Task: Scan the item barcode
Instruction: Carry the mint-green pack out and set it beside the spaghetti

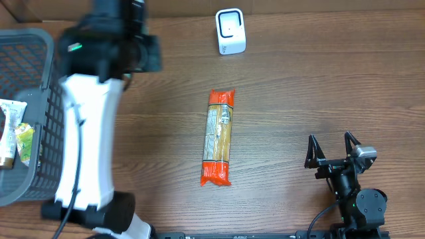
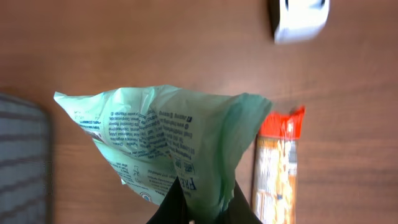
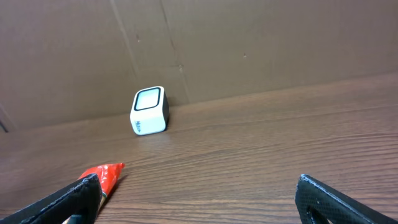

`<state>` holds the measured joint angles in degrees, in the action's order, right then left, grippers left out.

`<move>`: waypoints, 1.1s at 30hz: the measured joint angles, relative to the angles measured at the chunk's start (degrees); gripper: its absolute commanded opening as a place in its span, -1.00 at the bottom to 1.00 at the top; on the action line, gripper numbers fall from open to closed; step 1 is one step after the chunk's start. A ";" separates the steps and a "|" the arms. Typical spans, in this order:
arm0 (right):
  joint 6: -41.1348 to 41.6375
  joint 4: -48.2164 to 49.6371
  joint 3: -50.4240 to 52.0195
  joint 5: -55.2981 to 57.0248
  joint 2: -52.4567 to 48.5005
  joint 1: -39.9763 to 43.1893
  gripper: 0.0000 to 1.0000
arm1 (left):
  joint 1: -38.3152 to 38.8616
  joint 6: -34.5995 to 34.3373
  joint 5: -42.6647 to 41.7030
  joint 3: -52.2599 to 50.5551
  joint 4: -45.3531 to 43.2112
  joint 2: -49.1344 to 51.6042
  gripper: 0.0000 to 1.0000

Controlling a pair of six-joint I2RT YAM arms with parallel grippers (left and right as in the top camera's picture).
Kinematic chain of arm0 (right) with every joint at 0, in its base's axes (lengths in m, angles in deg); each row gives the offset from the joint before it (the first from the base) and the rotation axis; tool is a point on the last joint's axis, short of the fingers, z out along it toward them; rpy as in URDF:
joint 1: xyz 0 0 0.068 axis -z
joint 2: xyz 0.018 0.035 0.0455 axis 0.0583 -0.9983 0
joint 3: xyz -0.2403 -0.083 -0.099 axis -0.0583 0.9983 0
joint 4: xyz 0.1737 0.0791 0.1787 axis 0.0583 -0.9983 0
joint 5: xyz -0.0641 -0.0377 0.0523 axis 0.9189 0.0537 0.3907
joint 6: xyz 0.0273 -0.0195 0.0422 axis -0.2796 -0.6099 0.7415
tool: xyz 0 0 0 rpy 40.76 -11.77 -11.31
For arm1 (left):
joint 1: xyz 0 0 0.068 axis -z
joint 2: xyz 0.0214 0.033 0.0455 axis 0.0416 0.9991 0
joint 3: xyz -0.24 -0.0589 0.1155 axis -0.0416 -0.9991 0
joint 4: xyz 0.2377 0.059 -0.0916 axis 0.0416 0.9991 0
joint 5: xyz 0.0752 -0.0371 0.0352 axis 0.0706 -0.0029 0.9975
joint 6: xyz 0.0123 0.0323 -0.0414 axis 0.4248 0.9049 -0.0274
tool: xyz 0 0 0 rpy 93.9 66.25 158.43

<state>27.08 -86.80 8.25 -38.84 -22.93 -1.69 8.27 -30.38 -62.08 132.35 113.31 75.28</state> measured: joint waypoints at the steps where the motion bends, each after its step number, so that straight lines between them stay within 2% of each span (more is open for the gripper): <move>1: 0.00 0.00 0.00 -0.02 0.00 0.00 1.00 | 1.05 -0.52 0.04 -1.95 -0.17 0.96 -0.91; 11: 0.02 0.00 0.00 -0.02 0.00 0.02 1.00 | 8.79 -8.07 -0.66 -21.59 -6.45 10.01 -0.92; 17: 0.02 0.00 0.00 -0.02 0.00 0.00 1.00 | 10.38 -11.96 -5.66 -28.41 -11.15 12.70 -0.89; 18: -0.02 0.02 0.00 -0.02 0.00 0.00 1.00 | 10.47 -12.11 -6.69 -29.05 -11.37 12.85 -0.35; 19: 0.02 0.00 0.00 -0.02 0.00 0.02 1.00 | 10.67 -12.24 -7.37 -29.55 -11.19 12.92 0.02; 21: 0.00 0.00 0.00 -0.02 0.00 0.02 1.00 | 11.06 -12.41 -8.41 -29.90 -10.67 12.94 0.39; 24: 0.00 0.00 0.00 -0.04 0.00 0.00 1.00 | 11.13 -13.05 -9.49 -29.88 -10.32 12.94 0.44; 28: 0.02 0.02 0.00 0.00 0.00 0.02 1.00 | 10.73 -13.27 -9.86 -28.06 -6.97 13.00 0.42; 33: 0.02 -0.04 0.00 -0.04 0.00 0.02 1.00 | 8.66 -13.27 -8.57 -15.58 -0.70 12.94 0.43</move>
<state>27.10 -86.85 8.25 -38.88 -22.93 -1.67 16.93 -43.65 -70.65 116.77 112.61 88.22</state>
